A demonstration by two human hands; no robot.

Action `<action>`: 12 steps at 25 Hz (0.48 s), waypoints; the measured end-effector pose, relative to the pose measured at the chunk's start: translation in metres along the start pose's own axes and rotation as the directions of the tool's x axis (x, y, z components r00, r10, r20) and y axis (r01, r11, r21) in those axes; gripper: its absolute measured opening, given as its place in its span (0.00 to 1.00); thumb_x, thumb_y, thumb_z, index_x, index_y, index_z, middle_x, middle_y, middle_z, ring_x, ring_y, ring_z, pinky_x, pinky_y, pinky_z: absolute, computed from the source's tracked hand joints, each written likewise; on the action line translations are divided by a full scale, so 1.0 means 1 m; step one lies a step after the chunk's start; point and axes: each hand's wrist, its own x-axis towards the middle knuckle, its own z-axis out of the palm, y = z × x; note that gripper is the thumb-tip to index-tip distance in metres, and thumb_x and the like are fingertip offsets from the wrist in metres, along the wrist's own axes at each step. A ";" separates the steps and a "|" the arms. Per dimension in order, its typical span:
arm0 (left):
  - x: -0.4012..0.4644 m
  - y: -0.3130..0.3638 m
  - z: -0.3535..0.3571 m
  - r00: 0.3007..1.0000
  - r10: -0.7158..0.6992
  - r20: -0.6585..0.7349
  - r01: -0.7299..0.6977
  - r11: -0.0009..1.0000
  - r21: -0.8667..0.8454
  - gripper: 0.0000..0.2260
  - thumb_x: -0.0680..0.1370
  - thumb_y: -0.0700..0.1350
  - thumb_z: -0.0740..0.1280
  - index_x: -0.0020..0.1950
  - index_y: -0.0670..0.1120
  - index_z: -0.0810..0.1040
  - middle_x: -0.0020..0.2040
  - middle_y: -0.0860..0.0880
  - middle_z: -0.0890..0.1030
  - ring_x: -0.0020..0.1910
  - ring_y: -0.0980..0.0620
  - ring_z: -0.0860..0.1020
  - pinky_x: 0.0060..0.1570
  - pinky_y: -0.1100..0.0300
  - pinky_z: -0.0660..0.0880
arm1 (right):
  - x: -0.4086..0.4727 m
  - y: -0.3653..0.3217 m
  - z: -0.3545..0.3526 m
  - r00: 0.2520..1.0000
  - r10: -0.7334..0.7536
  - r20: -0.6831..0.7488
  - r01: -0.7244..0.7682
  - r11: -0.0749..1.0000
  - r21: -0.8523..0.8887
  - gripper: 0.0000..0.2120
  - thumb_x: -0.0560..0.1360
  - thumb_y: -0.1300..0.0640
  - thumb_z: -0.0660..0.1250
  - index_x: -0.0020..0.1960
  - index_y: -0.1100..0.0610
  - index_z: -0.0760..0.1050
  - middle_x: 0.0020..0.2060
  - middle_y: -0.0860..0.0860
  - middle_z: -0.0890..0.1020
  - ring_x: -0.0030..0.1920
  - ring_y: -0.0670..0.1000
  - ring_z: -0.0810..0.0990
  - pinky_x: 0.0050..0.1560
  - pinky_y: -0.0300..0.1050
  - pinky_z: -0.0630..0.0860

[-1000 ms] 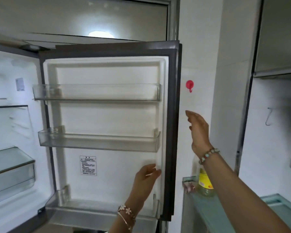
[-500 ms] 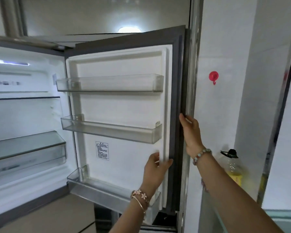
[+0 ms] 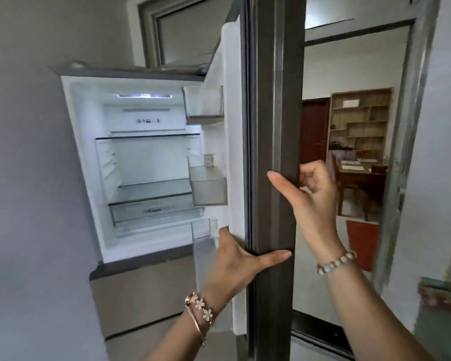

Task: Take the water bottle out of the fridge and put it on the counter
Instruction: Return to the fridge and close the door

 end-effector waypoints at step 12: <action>-0.014 -0.104 -0.281 0.876 -0.049 -0.479 -0.007 0.993 -0.116 0.16 0.69 0.48 0.79 0.55 0.54 0.81 0.54 0.54 0.85 0.53 0.52 0.84 0.51 0.57 0.82 | -0.071 -0.004 0.361 0.834 -0.404 0.375 0.430 0.903 0.017 0.43 0.67 0.61 0.77 0.76 0.64 0.61 0.77 0.63 0.62 0.77 0.63 0.59 0.73 0.71 0.56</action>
